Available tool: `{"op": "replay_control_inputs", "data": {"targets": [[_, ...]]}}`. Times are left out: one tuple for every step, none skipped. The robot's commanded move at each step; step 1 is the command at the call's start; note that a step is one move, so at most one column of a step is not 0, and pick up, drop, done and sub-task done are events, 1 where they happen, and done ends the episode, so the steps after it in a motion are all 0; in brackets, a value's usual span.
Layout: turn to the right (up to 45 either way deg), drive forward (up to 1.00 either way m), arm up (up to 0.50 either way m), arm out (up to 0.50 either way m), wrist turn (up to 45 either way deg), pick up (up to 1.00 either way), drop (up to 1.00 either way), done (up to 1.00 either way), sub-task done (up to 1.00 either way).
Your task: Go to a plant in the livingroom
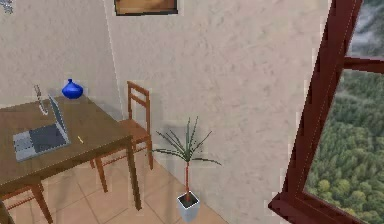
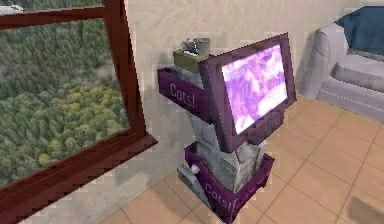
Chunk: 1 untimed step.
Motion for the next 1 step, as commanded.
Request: {"op": "replay_control_inputs", "data": {"targets": [[0.0, 0.0, 0.0, 0.0, 0.0, 0.0, 0.0, 1.0, 0.0]]}}
